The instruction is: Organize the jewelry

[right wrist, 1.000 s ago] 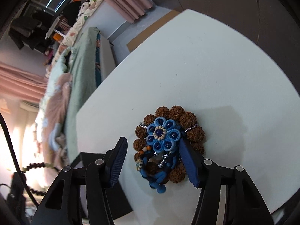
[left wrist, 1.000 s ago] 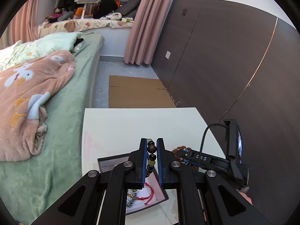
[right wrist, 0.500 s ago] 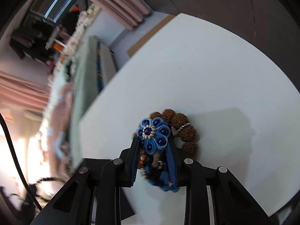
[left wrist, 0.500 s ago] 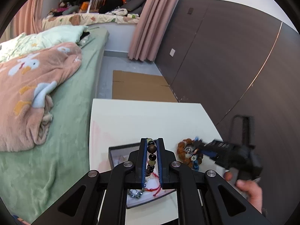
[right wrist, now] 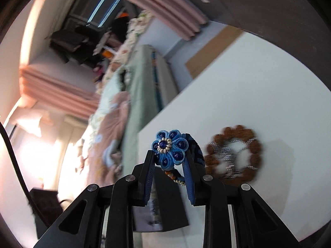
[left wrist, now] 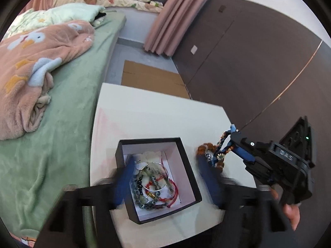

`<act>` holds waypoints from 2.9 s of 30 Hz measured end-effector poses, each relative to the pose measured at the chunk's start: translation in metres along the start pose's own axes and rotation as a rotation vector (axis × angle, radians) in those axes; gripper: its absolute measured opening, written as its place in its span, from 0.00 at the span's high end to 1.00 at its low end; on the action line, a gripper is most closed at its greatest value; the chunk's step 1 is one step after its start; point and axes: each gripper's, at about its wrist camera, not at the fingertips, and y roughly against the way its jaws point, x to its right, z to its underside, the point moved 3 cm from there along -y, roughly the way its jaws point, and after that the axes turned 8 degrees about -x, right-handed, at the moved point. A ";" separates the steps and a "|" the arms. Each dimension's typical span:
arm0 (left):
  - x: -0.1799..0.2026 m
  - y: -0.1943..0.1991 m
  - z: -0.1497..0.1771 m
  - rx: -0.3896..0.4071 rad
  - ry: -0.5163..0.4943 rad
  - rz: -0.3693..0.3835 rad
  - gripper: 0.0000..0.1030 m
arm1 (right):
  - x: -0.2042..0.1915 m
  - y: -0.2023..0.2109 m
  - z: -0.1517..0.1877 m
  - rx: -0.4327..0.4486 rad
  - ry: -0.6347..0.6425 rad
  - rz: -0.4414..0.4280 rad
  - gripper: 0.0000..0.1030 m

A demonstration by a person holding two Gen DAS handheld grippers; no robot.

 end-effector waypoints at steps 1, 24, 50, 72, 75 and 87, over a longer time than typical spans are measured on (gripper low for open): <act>-0.001 0.003 0.001 0.016 0.004 -0.001 0.28 | -0.007 -0.001 0.002 -0.002 0.023 -0.020 0.72; -0.009 0.032 0.015 0.082 0.035 -0.043 0.28 | -0.060 -0.018 0.020 -0.111 0.223 -0.084 0.28; 0.107 -0.039 0.007 -0.018 -0.156 -0.023 0.28 | 0.016 0.066 -0.008 0.027 0.053 -0.060 0.28; 0.129 -0.126 -0.003 -0.162 -0.210 -0.130 0.67 | 0.101 0.082 -0.014 0.073 -0.329 -0.096 0.28; 0.122 -0.138 -0.004 -0.184 -0.196 -0.154 0.70 | 0.101 0.075 -0.014 0.047 -0.333 -0.103 0.28; 0.107 -0.155 0.010 -0.231 -0.131 -0.238 0.73 | 0.100 0.061 -0.014 -0.017 -0.315 -0.083 0.28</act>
